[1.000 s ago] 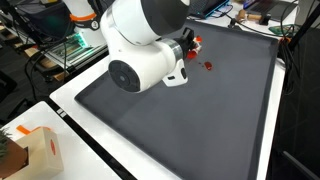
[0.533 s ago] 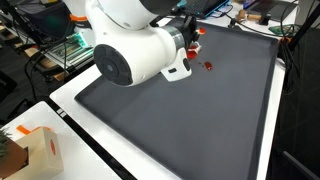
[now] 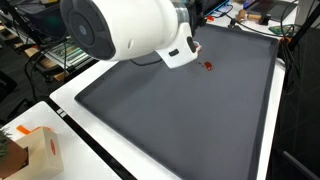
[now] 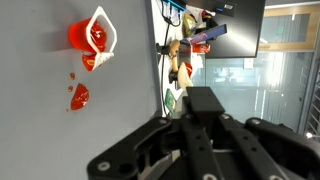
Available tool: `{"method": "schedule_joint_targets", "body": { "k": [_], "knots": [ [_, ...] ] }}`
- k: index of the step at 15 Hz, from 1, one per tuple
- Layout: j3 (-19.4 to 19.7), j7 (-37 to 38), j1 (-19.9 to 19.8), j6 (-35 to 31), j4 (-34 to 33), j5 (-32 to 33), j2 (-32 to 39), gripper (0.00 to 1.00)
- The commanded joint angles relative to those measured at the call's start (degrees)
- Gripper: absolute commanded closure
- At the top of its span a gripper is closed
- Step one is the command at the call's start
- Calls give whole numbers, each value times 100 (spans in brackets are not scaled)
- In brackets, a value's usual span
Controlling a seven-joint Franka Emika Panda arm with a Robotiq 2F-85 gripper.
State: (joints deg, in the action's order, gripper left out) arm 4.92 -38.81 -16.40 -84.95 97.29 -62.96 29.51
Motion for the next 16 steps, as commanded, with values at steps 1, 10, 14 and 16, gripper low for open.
{"method": "schedule_joint_targets", "body": {
  "k": [1,10,14,16],
  "knots": [
    [65,318,-9,143,-47,-181,-162,97],
    [232,658,18,-81,-200,-69,-466,97],
    [365,744,84,-342,-137,143,-625,97],
    [418,846,145,-562,-110,342,-700,97]
  ]
}}
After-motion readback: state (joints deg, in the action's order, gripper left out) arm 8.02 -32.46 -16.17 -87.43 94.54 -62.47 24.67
